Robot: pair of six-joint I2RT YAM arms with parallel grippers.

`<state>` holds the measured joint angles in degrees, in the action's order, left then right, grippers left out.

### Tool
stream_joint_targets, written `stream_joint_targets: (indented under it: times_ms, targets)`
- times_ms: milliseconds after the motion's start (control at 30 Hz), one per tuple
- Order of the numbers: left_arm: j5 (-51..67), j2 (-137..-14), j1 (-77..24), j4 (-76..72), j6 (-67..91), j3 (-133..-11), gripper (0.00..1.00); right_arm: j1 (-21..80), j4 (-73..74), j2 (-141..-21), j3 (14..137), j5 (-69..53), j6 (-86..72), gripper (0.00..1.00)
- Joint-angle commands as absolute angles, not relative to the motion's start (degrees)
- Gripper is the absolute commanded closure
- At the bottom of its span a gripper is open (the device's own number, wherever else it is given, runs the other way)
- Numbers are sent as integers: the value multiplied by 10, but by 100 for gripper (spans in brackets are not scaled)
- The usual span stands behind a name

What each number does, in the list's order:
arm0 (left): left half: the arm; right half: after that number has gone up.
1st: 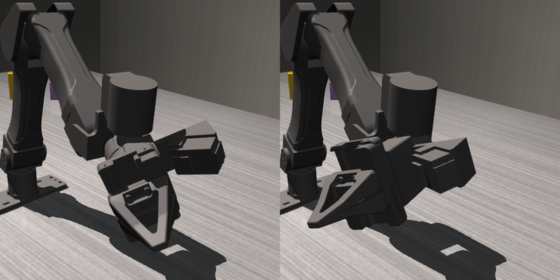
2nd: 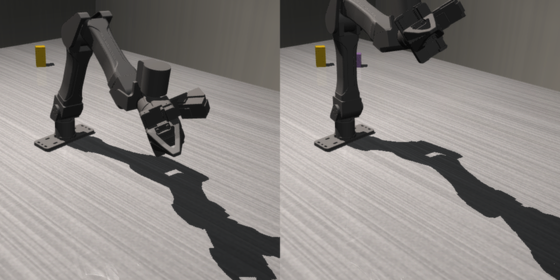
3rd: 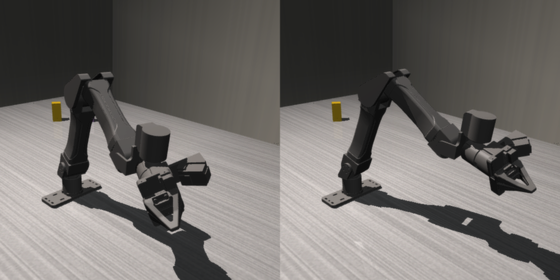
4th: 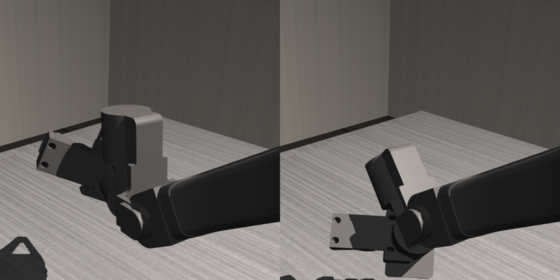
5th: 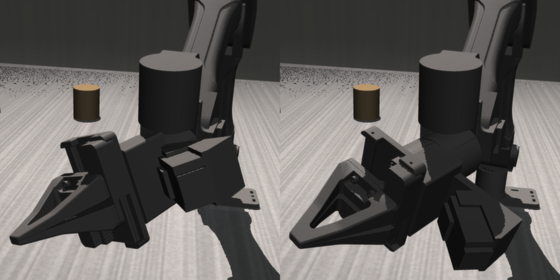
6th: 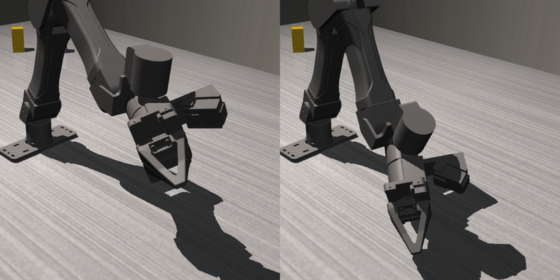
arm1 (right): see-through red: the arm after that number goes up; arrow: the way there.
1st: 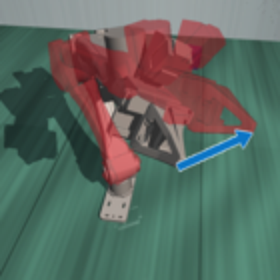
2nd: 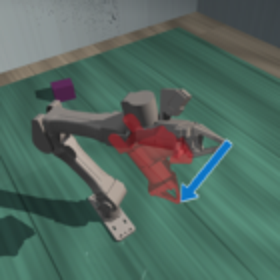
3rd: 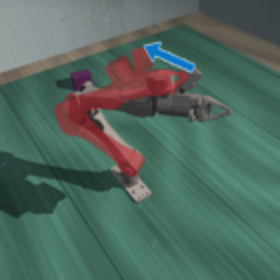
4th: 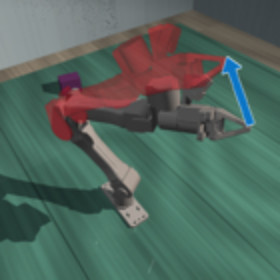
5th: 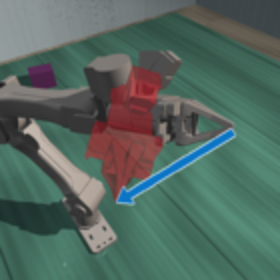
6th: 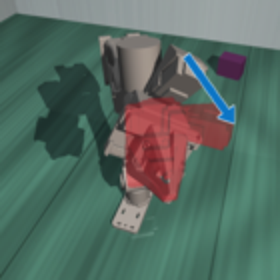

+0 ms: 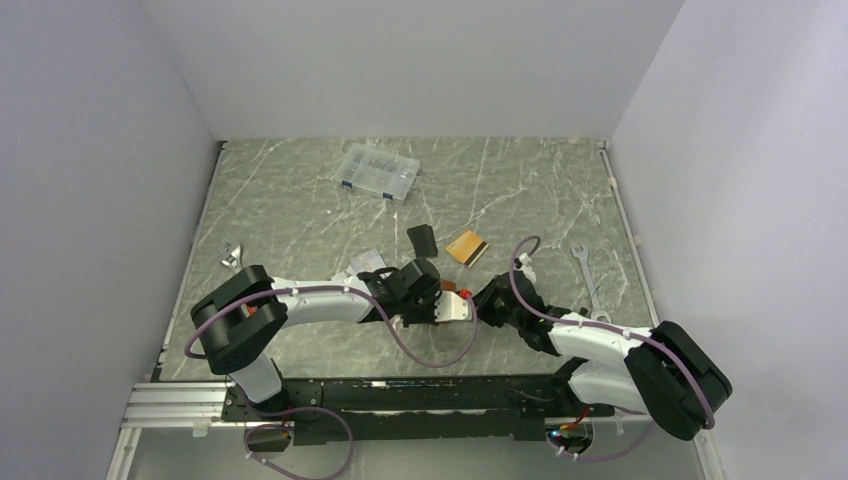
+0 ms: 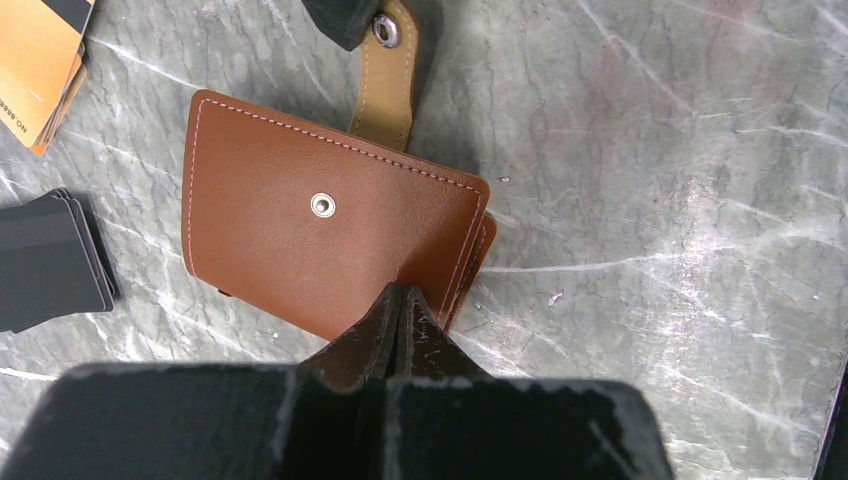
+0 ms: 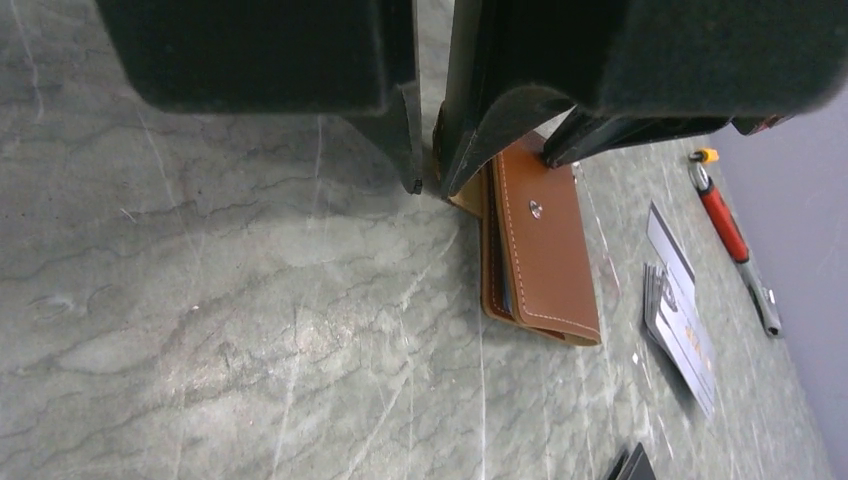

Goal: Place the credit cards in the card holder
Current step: Close the card holder at the center of the board.

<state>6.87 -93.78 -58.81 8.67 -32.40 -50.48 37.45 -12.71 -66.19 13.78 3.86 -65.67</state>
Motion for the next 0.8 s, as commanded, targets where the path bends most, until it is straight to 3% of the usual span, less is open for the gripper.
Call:
stream_joint_targets:
  times_ms: [0,133,767]
  targets:
    - [53,-930,-595,103,-334,-509,100,366,-118,-654,150,5,-654,89]
    - [46,-930,-601,102,-335,-511,100,362,-117,-657,154,-10,-660,100]
    - [56,-932,-608,96,-348,-517,100,350,-117,-678,213,-93,-626,100]
